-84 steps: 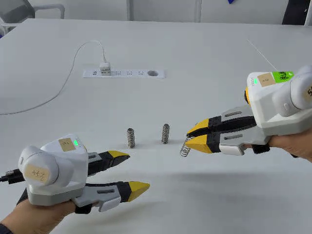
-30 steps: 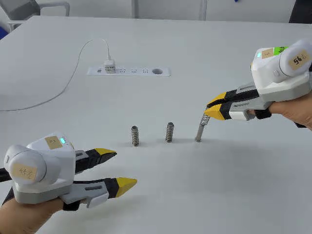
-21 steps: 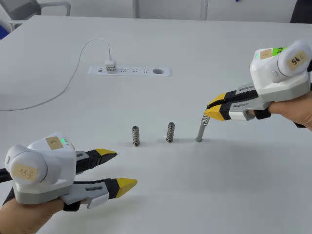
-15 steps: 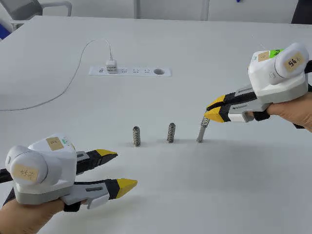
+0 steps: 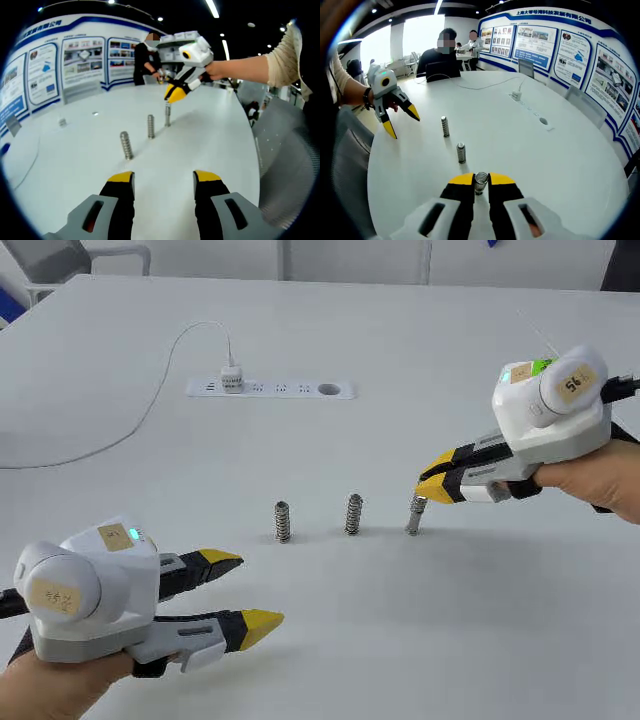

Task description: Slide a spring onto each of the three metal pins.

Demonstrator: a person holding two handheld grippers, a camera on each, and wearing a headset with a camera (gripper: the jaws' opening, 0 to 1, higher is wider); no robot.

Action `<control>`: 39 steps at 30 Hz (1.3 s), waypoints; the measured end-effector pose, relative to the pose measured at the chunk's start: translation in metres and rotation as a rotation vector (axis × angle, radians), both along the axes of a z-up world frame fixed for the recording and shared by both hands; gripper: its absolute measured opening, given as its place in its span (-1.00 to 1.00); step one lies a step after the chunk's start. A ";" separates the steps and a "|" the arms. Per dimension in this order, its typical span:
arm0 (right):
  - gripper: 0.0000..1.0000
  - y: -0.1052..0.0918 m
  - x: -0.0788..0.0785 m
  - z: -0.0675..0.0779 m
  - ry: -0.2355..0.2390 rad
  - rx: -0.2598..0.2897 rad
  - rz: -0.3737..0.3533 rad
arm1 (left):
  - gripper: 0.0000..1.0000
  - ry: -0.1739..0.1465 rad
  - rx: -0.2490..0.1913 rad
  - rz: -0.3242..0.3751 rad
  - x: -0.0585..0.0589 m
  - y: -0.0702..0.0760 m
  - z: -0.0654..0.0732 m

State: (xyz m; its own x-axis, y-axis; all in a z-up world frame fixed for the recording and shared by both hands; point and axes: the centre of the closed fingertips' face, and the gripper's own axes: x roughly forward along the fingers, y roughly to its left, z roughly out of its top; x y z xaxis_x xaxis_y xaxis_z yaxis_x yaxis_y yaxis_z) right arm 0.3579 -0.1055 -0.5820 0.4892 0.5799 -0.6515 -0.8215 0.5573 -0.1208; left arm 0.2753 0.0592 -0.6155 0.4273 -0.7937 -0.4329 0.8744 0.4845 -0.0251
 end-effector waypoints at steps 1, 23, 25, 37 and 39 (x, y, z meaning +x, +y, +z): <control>-0.78 0.000 0.000 -0.001 0.001 -0.003 -0.001 | -0.04 0.000 0.000 0.000 0.000 0.000 0.000; -0.77 -0.001 0.003 -0.027 0.019 -0.054 -0.028 | -0.04 0.004 -0.002 0.004 0.002 0.000 -0.002; -0.77 -0.001 0.003 -0.028 0.018 -0.056 -0.029 | -0.04 0.003 -0.001 0.004 0.002 0.000 -0.002; -0.76 -0.002 0.004 -0.031 0.014 -0.048 -0.042 | -0.03 0.005 -0.003 0.008 0.002 0.001 -0.003; -0.73 -0.002 0.004 -0.031 0.014 -0.050 -0.042 | -0.03 0.004 -0.002 0.008 0.002 0.001 -0.003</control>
State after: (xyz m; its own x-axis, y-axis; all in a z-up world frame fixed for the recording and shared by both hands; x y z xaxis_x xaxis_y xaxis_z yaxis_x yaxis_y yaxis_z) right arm 0.3617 -0.1073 -0.6134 0.5030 0.5255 -0.6862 -0.7991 0.5853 -0.1375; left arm 0.2773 0.0598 -0.6184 0.4321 -0.7912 -0.4329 0.8703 0.4916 -0.0299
